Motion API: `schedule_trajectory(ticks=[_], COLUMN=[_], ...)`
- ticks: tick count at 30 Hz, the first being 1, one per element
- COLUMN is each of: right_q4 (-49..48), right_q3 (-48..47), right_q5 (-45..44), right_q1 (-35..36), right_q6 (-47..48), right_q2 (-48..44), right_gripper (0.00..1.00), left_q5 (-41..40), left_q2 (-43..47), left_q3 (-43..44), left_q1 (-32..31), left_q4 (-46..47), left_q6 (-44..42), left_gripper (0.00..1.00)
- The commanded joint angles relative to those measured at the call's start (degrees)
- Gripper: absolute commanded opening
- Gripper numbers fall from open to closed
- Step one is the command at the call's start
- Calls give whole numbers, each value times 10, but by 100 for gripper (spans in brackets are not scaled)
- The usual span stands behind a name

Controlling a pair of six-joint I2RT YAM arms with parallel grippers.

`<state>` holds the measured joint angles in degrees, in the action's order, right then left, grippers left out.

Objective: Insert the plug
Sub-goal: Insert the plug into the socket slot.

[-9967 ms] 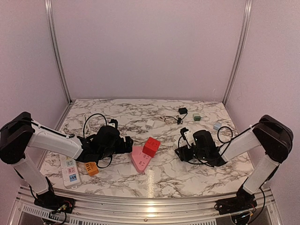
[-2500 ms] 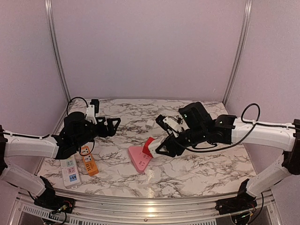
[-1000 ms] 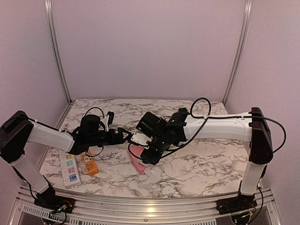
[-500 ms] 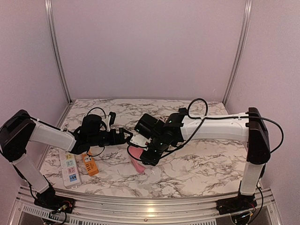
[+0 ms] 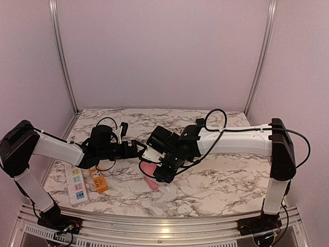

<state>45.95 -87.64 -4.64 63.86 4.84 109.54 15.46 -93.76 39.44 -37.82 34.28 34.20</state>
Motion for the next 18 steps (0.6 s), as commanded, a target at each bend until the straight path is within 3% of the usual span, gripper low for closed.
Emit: schedule_trajectory(ticks=[1,18], right_q4=[1,2], right_q3=[-30,-32], right_q5=[1,-14], right_q1=[9,10], right_q6=[8,9], right_q2=[3,17], right_gripper=[26,26], left_q5=[6,3], left_q2=[-6,-10], left_q3=[14,8], left_q1=[-2,-6], left_q4=[-2,-2], left_q6=[1,-1], left_gripper=[99,99])
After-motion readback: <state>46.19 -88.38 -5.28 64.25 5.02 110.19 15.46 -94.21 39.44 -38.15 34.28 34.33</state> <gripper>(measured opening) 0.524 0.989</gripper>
